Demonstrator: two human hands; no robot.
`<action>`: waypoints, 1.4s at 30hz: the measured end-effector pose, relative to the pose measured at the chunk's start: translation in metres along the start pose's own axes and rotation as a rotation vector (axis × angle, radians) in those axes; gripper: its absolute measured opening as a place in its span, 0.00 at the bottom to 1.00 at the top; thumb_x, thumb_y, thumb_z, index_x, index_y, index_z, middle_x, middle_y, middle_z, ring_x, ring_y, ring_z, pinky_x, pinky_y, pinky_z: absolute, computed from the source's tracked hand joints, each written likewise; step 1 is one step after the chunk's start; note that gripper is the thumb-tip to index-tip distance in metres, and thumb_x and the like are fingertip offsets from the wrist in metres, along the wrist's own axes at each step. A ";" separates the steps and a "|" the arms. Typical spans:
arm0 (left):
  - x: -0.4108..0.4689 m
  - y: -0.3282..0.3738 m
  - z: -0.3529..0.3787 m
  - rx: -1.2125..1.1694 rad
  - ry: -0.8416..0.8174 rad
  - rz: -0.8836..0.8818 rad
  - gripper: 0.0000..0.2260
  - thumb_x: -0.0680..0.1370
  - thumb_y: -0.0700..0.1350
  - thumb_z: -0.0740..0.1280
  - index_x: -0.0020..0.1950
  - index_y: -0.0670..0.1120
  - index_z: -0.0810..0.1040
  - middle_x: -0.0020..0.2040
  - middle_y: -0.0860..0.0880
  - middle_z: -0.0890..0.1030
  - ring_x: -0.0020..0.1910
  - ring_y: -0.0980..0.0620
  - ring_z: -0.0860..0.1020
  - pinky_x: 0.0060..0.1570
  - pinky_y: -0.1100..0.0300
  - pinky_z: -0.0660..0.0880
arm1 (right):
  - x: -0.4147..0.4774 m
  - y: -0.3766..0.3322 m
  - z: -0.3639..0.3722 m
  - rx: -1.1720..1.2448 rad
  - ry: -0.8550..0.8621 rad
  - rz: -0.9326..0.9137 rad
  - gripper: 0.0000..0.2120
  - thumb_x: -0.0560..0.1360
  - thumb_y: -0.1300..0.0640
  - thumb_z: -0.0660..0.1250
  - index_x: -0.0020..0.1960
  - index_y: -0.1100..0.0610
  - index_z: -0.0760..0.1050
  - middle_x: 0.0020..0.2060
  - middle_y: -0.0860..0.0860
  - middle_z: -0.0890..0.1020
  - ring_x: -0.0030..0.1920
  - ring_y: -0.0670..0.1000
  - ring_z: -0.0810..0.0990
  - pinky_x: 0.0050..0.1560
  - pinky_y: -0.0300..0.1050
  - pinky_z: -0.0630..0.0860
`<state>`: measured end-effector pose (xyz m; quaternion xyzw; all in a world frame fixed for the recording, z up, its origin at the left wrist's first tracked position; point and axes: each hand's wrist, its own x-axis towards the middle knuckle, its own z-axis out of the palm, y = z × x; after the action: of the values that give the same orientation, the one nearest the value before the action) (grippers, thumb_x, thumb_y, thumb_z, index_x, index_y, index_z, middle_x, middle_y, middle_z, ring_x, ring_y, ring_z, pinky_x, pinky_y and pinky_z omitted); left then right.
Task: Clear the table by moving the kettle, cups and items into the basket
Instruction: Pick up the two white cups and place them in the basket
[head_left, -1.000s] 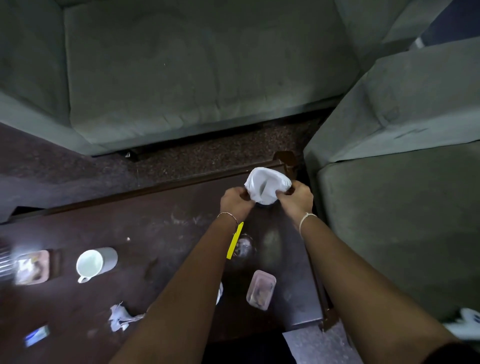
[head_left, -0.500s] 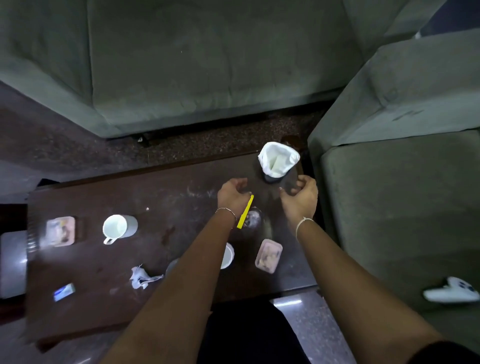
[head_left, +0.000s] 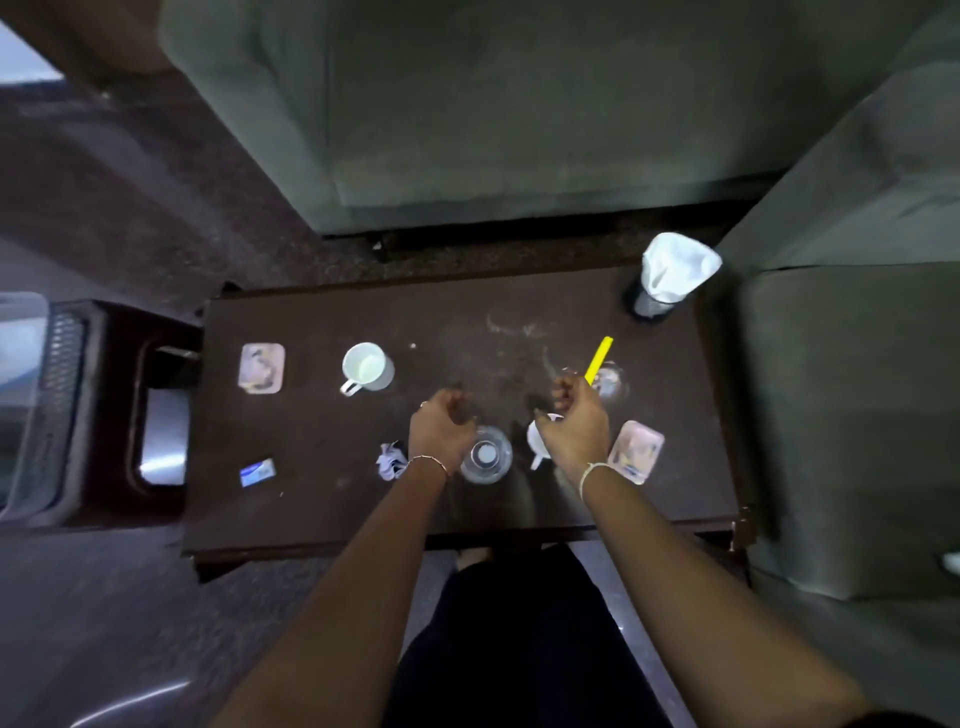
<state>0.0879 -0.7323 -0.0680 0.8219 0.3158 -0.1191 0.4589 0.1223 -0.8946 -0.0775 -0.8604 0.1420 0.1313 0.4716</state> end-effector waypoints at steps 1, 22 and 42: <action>-0.003 -0.012 -0.008 -0.001 0.002 -0.016 0.14 0.70 0.37 0.72 0.56 0.42 0.80 0.54 0.45 0.84 0.55 0.49 0.81 0.58 0.61 0.74 | -0.007 0.002 0.008 -0.026 -0.049 -0.017 0.19 0.66 0.65 0.70 0.55 0.54 0.75 0.48 0.49 0.80 0.48 0.51 0.80 0.51 0.41 0.73; 0.000 -0.064 0.021 0.378 -0.368 0.204 0.34 0.71 0.43 0.71 0.74 0.45 0.61 0.70 0.43 0.70 0.68 0.42 0.71 0.65 0.49 0.69 | -0.023 0.044 0.068 -0.378 -0.447 -0.183 0.35 0.62 0.56 0.77 0.65 0.49 0.67 0.58 0.51 0.77 0.59 0.54 0.77 0.61 0.50 0.74; 0.080 -0.035 -0.005 0.323 -0.252 0.208 0.30 0.69 0.47 0.72 0.68 0.48 0.67 0.62 0.42 0.77 0.62 0.40 0.75 0.60 0.49 0.73 | 0.064 -0.003 0.095 -0.539 -0.492 -0.318 0.40 0.59 0.50 0.79 0.67 0.53 0.65 0.58 0.52 0.79 0.57 0.56 0.78 0.54 0.45 0.73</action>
<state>0.1277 -0.6822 -0.1279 0.8916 0.1463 -0.2217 0.3667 0.1737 -0.8205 -0.1480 -0.9073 -0.1500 0.2915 0.2632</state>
